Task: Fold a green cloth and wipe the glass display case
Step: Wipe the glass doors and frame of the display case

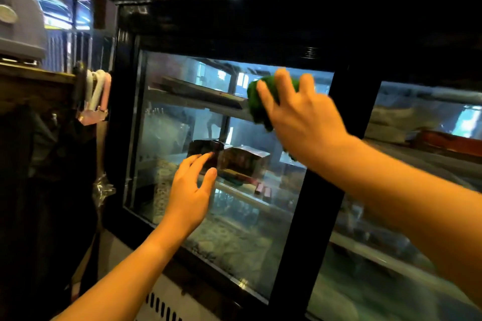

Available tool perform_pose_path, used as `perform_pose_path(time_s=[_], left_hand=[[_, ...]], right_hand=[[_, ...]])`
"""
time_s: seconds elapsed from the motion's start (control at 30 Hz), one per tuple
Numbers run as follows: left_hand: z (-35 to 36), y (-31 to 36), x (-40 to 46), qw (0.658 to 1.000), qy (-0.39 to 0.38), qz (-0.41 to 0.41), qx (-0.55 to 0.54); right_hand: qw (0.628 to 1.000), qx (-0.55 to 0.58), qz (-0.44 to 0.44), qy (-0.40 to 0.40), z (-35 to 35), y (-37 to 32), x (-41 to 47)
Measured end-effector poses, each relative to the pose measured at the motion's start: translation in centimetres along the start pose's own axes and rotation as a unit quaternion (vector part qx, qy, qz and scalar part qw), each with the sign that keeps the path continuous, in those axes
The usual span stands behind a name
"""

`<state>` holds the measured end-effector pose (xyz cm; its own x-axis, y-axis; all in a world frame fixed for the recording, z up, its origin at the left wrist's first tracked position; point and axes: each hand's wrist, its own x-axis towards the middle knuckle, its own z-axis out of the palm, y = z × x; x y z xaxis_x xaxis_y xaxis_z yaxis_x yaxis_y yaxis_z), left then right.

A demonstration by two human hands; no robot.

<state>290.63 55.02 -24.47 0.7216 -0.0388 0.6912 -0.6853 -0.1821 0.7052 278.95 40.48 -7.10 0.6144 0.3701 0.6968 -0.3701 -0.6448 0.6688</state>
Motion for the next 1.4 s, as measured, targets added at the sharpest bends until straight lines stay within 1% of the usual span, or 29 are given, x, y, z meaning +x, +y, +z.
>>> perform_pose_path(time_s=[0.1, 0.2, 0.33, 0.4, 0.5, 0.57, 0.63, 0.67, 0.7, 0.77, 0.83, 0.9, 1.03, 1.1, 1.17, 1.23, 1.3, 1.33, 1.4], left_hand=[[0.1, 0.0, 0.0, 1.000, -0.008, 0.006, 0.010], [0.3, -0.3, -0.1, 1.000, -0.009, 0.013, 0.018], [0.5, -0.5, -0.2, 1.000, 0.016, 0.024, 0.001], [0.6, -0.5, -0.1, 0.999, 0.025, 0.021, -0.008], [0.6, -0.6, -0.3, 0.999, 0.033, 0.005, -0.038], [0.5, -0.8, -0.4, 0.999, 0.036, 0.001, -0.041], [0.2, -1.0, -0.6, 0.998, 0.027, -0.014, -0.059], [0.1, -1.1, -0.9, 0.996, 0.014, -0.035, -0.084], [0.1, -1.2, -1.1, 0.994, -0.003, -0.054, -0.098], [0.0, -1.9, -1.9, 0.991, -0.055, -0.088, -0.086], [-0.2, -2.6, -3.0, 0.982, -0.083, -0.140, -0.097], [-0.4, -3.3, -4.1, 0.968, -0.083, -0.197, -0.129], [0.0, -4.2, -6.0, 0.946, -0.095, -0.259, -0.171], [0.3, -4.5, -6.8, 0.935, -0.082, -0.290, -0.189], [0.6, -5.1, -7.5, 0.931, -0.064, -0.304, -0.193], [0.8, -5.4, -8.2, 0.919, -0.041, -0.322, -0.222], [1.1, -5.6, -9.1, 0.894, -0.020, -0.345, -0.284], [1.3, -5.5, -9.6, 0.879, -0.009, -0.354, -0.320], [1.7, -5.2, -10.3, 0.849, 0.033, -0.361, -0.385]], right_hand=[[0.998, -0.020, 0.051, 0.011, -0.4, 1.7, 2.1], [0.999, -0.017, 0.048, 0.003, -0.4, 1.5, 2.6], [0.998, -0.004, 0.058, 0.003, -0.3, 0.7, 2.2], [0.998, 0.021, 0.057, 0.004, -0.1, -0.5, 2.1], [0.996, 0.077, 0.029, -0.016, 0.5, -3.9, 1.0], [0.995, 0.090, 0.009, -0.031, 1.3, -6.6, -0.8], [0.997, 0.070, -0.008, -0.042, 2.1, -9.1, -2.8], [0.997, 0.062, -0.023, -0.045, 2.5, -10.4, -3.9], [0.996, 0.058, -0.036, -0.051, 2.9, -11.5, -4.8], [0.994, 0.059, -0.053, -0.071, 3.4, -13.7, -6.6], [0.991, 0.070, -0.060, -0.094, 3.9, -15.5, -8.2], [0.987, 0.092, -0.063, -0.112, 4.2, -17.0, -9.4], [0.979, 0.137, -0.057, -0.137, 4.8, -19.7, -11.6], [0.973, 0.163, -0.055, -0.153, 5.1, -20.6, -12.5], [0.968, 0.178, -0.056, -0.165, 5.4, -21.2, -13.2], [0.965, 0.190, -0.057, -0.172, 5.6, -21.8, -13.8], [0.955, 0.215, -0.061, -0.195, 5.5, -22.3, -14.3], [0.944, 0.242, -0.066, -0.215, 5.4, -22.4, -14.5], [0.908, 0.321, -0.073, -0.260, 5.0, -22.5, -15.0]])
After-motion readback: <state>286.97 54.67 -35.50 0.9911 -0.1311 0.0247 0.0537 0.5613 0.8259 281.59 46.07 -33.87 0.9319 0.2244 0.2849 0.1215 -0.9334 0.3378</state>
